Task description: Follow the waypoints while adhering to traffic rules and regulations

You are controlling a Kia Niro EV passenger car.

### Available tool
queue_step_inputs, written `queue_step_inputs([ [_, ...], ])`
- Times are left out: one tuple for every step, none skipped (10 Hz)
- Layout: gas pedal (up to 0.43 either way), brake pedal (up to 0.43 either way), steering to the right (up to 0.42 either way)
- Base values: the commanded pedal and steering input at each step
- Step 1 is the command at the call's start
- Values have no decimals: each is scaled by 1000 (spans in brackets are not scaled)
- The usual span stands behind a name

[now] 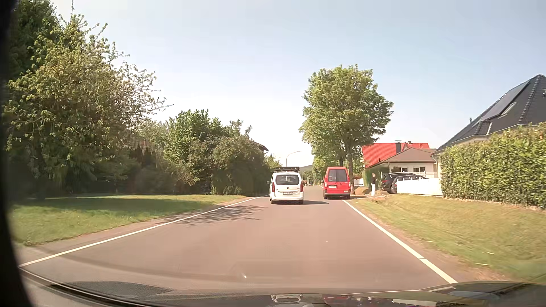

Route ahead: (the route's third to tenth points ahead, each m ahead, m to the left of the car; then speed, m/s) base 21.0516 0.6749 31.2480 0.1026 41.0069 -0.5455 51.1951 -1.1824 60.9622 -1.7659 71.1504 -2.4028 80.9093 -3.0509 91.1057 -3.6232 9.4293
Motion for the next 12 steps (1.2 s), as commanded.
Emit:
queue_step_inputs([
  [220, 0, -30],
  [220, 0, -27],
  [228, 0, -22],
  [228, 0, -17],
  [228, 0, -11],
  [240, 0, -7],
  [240, 0, -3],
  [248, 0, -2],
  [260, 0, 0],
  [260, 0, 5],
  [260, 0, 9],
  [260, 0, 12],
])
